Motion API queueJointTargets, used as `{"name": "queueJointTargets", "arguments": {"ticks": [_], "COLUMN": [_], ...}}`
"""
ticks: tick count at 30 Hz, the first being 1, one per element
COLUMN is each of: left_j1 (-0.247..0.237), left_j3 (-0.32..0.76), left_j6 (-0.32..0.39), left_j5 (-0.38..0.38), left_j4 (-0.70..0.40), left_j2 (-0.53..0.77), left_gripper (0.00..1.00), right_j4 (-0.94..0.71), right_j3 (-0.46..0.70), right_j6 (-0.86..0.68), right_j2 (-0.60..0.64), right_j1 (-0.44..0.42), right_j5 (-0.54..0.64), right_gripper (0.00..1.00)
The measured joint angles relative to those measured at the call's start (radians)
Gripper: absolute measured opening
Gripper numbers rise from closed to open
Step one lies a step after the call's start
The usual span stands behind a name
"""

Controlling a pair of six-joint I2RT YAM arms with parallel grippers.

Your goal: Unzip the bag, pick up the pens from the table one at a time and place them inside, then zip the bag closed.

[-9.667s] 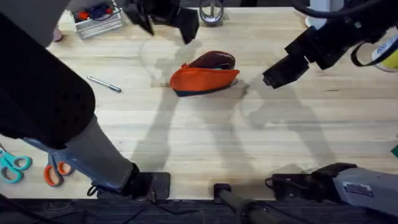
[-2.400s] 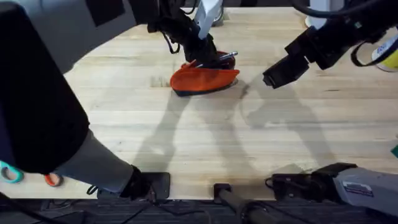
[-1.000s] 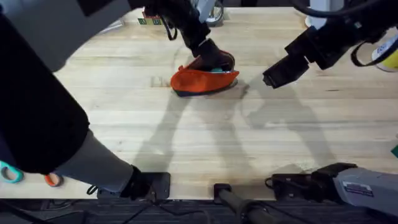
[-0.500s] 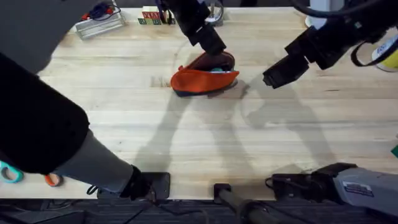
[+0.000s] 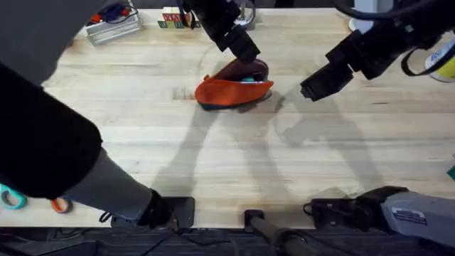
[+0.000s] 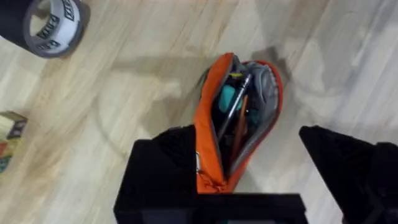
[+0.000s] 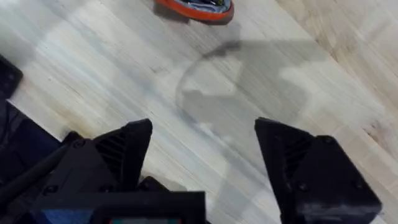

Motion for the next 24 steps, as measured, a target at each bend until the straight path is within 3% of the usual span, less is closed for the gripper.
{"name": "queueJointTargets", "arguments": {"ticks": [6,9,17,24], "left_j1": [0.009,0.016,0.025,0.06], "left_j3": [0.0,0.0,-0.006,-0.175], "left_j6": [-0.01,0.024,0.074,0.084], "left_j5": [0.0,-0.004,-0.007,-0.007], "left_j4": [-0.092,-0.133,-0.146,-0.092], "left_j2": [-0.001,-0.018,-0.201,-0.392], "left_gripper": [0.995,0.995,0.995,0.993], "right_j4": [0.0,0.0,0.0,0.0], "right_j3": [0.0,0.0,0.0,0.0], "right_j6": [0.0,0.0,0.0,0.0], "right_j2": [0.0,0.0,0.0,0.0], "right_j1": [0.0,0.0,0.0,0.0], "right_j5": [0.0,0.0,0.0,0.0], "right_gripper": [0.998,0.998,0.998,0.998]}}
